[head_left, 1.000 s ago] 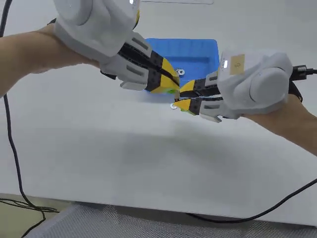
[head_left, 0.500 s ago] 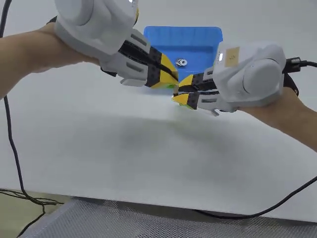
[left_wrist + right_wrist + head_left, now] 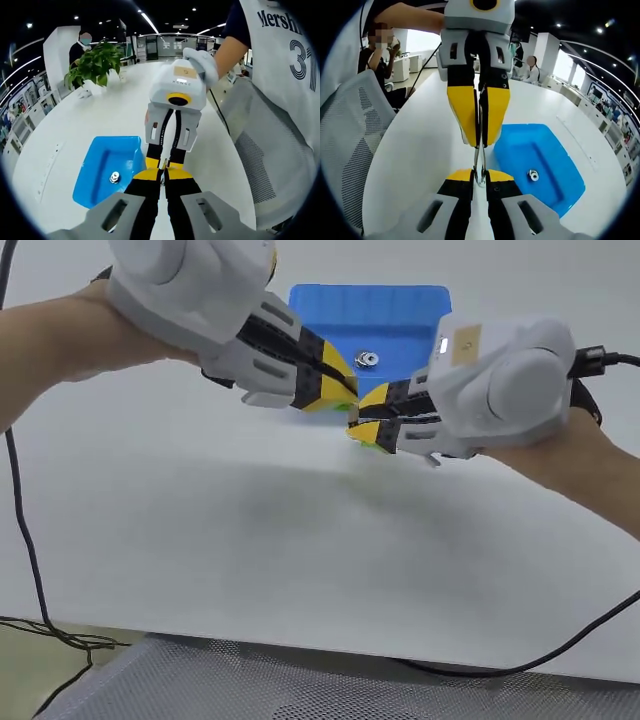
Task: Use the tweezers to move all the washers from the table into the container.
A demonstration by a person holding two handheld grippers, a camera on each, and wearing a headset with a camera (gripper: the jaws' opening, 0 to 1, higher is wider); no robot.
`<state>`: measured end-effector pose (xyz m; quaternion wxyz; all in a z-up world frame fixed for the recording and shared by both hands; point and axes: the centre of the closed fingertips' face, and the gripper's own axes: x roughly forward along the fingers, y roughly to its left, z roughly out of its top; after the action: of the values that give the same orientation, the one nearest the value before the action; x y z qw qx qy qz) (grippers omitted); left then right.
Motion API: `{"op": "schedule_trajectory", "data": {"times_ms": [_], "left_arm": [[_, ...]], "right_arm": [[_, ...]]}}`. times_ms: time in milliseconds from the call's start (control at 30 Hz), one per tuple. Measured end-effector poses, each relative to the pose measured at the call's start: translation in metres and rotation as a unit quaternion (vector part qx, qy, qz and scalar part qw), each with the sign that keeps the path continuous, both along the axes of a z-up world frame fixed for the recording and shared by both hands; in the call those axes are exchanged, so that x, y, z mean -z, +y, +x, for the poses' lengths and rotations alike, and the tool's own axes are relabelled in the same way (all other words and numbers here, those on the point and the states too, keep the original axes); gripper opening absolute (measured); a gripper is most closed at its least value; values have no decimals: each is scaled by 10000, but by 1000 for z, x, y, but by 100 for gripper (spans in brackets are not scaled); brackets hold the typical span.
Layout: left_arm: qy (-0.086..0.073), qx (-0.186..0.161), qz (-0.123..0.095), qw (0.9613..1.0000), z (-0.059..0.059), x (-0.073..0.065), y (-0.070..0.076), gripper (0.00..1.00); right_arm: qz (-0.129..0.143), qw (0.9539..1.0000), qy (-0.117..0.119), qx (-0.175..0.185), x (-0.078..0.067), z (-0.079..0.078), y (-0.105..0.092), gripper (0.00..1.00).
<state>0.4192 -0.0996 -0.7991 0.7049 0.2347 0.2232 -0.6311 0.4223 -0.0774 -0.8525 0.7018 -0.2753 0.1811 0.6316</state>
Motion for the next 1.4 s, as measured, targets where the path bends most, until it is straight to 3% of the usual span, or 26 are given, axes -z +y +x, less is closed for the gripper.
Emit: {"op": "schedule_trajectory", "data": {"times_ms": [433,967,1400], "left_arm": [[140,-64,-21,9999,1,4,-1,7],[199,-9,31,9998,-3,3,-2,7],[140,42,12,9999,-14,-17,0,7]], "right_arm": [[11,10000,49,19,3,0,-1,10],[-18,9999,138,62,3,-4,-1,10],[30,10000,-7,-28,-14,-12,1,10]]}}
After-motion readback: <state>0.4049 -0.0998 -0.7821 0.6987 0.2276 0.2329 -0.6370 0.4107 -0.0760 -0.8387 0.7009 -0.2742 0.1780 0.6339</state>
